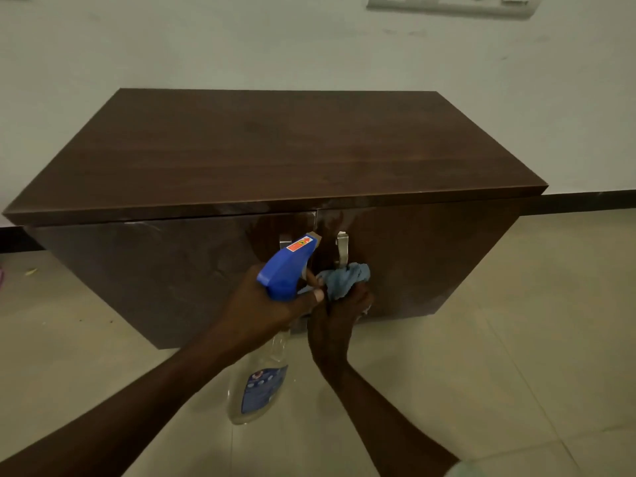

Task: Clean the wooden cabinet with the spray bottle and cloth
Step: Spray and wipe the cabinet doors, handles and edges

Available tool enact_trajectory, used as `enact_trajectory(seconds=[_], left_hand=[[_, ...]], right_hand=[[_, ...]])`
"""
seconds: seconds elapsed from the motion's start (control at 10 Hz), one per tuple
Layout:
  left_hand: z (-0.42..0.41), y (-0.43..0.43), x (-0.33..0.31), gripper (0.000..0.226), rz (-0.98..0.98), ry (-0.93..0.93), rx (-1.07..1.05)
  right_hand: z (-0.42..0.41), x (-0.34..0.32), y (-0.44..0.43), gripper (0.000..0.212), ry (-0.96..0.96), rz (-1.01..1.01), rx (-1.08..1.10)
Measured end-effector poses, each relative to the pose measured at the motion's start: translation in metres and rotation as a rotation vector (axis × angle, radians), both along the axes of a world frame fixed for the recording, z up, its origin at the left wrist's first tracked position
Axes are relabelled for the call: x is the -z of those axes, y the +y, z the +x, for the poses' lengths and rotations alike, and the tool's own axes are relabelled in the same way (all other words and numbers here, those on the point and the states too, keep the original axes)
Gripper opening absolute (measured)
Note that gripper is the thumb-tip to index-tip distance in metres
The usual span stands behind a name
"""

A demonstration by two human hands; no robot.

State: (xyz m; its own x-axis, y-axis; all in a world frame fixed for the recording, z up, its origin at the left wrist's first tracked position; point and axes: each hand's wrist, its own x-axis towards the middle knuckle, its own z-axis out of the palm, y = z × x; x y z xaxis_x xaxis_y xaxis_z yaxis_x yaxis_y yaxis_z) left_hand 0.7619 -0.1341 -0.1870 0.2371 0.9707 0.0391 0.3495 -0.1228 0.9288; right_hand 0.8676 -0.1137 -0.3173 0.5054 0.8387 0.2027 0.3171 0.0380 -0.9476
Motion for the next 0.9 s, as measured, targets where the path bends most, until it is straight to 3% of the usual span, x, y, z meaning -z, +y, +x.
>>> enact_trajectory(seconds=[0.1, 0.2, 0.3, 0.4, 0.5, 0.7, 0.8, 0.9], left_hand=[[-0.003, -0.001, 0.001, 0.009, 0.026, -0.043, -0.032], [-0.011, -0.004, 0.004, 0.015, -0.02, -0.107, -0.057], [-0.015, -0.004, 0.005, 0.018, -0.031, -0.086, -0.029], [-0.019, -0.003, -0.001, 0.02, -0.011, -0.072, -0.037], [-0.023, -0.004, -0.007, 0.013, 0.023, -0.086, -0.106], [-0.021, -0.007, -0.003, 0.014, 0.061, -0.108, -0.219], [-0.019, -0.003, 0.0, 0.017, 0.1, -0.158, -0.243], [-0.026, -0.001, 0.003, 0.026, 0.123, -0.177, -0.22]], right_hand=[[0.039, 0.015, 0.011, 0.053, 0.21, 0.018, -0.061], [0.127, 0.095, 0.049, 0.11, 0.35, 0.124, -0.953], [0.147, 0.065, 0.049, 0.102, 0.538, 0.044, 0.329], [0.097, -0.039, 0.028, 0.028, 0.147, 0.094, 0.455], [0.075, -0.074, 0.021, 0.015, -0.233, 0.4, 0.22], [0.027, -0.104, 0.029, 0.035, -0.702, 0.573, -0.202], [0.026, -0.118, 0.034, 0.032, -0.991, 0.598, -0.235], [0.056, -0.131, 0.033, 0.023, -1.082, 0.576, -0.176]])
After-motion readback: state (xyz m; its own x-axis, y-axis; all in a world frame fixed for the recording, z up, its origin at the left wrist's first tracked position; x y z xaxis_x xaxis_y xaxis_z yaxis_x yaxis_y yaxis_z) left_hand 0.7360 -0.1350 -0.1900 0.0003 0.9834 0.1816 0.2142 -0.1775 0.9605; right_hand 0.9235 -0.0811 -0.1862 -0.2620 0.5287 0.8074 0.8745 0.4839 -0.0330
